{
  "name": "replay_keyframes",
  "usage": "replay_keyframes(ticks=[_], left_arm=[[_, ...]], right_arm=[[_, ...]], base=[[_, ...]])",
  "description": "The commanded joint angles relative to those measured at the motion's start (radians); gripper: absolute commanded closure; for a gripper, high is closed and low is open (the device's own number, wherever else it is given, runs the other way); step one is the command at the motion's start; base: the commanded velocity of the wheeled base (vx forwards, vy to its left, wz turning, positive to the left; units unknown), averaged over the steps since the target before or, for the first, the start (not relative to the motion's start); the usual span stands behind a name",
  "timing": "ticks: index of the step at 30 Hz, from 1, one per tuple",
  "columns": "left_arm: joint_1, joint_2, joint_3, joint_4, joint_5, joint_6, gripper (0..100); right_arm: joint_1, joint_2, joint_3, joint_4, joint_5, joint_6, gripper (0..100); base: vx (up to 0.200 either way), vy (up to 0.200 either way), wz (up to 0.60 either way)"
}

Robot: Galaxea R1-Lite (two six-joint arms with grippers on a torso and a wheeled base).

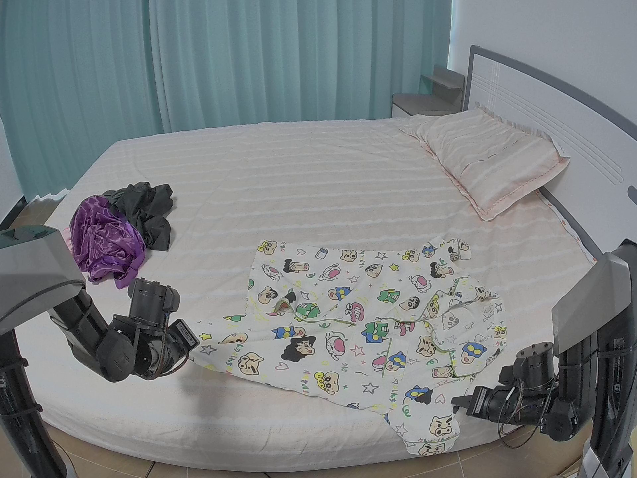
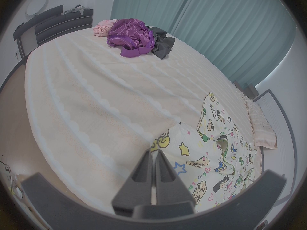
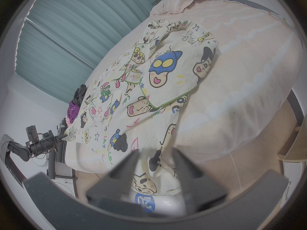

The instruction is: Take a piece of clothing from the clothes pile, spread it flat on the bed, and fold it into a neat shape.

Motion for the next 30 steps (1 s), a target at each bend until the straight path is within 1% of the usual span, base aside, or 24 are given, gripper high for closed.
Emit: replay_keyframes(ticks=[1,2,5,9,18,21,23,28,29,30], left_arm=[[0.0,0.003,0.0,0.0,0.001,0.0,100],[0.0,0.003,0.0,0.0,0.001,0.0,100],[0.0,0.001,0.005,0.0,-0.001,0.0,100],[0.0,0.001,0.008,0.0,-0.001,0.0,100],[0.0,-0.005,0.014,0.0,0.002,0.003,100],[0.0,-0.005,0.014,0.001,0.002,0.004,100],[0.0,-0.005,0.014,0.001,0.002,0.004,100],[0.0,-0.003,0.012,0.0,0.002,0.003,100],[0.0,-0.003,0.012,0.0,0.002,0.003,100],[0.0,-0.003,0.012,0.0,0.002,0.003,100]], right_arm=[[-0.022,0.013,-0.021,-0.012,-0.001,0.001,100],[-0.022,0.013,-0.021,-0.012,-0.001,0.001,100],[-0.06,0.016,-0.038,-0.012,-0.005,0.0,100],[-0.08,0.013,-0.044,-0.014,-0.007,0.0,100],[-0.148,-0.136,-0.044,-0.001,-0.016,-0.016,100],[-0.152,-0.142,-0.038,0.0,-0.016,-0.037,100],[-0.143,-0.131,-0.003,0.0,-0.011,-0.059,100],[-0.122,-0.107,0.021,0.006,0.009,-0.06,100],[-0.122,-0.102,0.021,0.006,0.007,-0.06,0],[-0.119,-0.084,0.021,0.006,0.007,-0.06,0]], base=[[0.0,0.0,0.0],[0.0,0.0,0.0],[0.0,0.0,0.0],[0.0,0.0,0.0],[0.0,0.0,0.0],[0.0,0.0,0.0],[0.0,0.0,0.0],[0.0,0.0,0.0],[0.0,0.0,0.0],[0.0,0.0,0.0]])
